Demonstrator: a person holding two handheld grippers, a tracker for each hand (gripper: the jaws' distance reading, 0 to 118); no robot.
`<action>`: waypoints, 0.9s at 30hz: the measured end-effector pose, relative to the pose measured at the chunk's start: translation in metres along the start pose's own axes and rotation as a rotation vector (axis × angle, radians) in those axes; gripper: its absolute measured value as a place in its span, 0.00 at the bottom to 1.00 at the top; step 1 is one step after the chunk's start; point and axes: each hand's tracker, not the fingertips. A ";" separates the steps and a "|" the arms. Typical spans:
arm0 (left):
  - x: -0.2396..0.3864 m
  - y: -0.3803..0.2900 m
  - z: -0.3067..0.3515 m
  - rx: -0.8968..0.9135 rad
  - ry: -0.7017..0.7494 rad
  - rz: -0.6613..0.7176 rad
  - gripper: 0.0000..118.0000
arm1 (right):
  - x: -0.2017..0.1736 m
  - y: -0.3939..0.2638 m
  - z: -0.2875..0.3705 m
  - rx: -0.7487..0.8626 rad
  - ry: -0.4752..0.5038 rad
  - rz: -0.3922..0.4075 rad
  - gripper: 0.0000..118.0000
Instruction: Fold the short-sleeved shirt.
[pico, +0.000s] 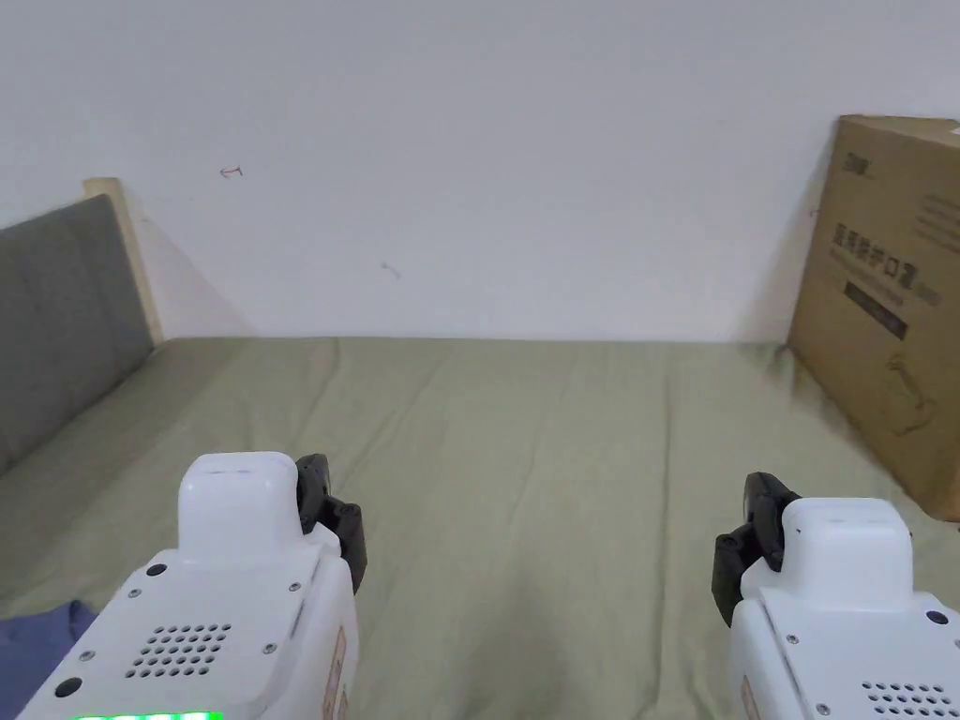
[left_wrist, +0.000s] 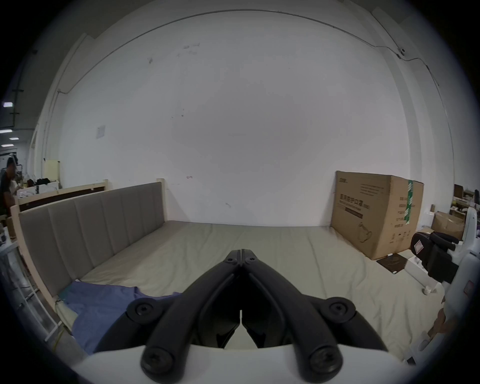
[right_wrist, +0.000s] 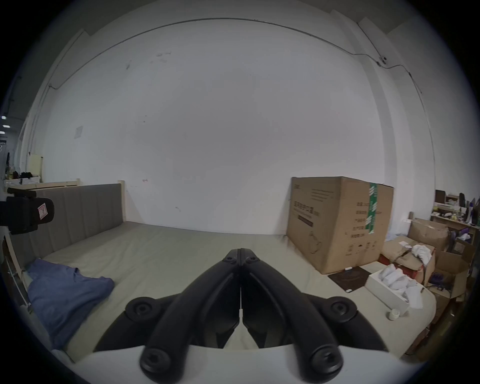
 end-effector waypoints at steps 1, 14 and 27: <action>-0.007 0.001 0.003 0.003 0.032 -0.008 0.00 | -0.007 0.001 -0.002 0.001 0.035 -0.010 0.00; -0.117 -0.004 0.081 -0.038 0.527 0.017 0.00 | -0.145 0.006 -0.018 -0.023 0.560 0.003 0.00; -0.169 -0.022 0.093 -0.168 0.633 0.054 0.00 | -0.211 -0.007 0.005 -0.097 0.751 0.018 0.00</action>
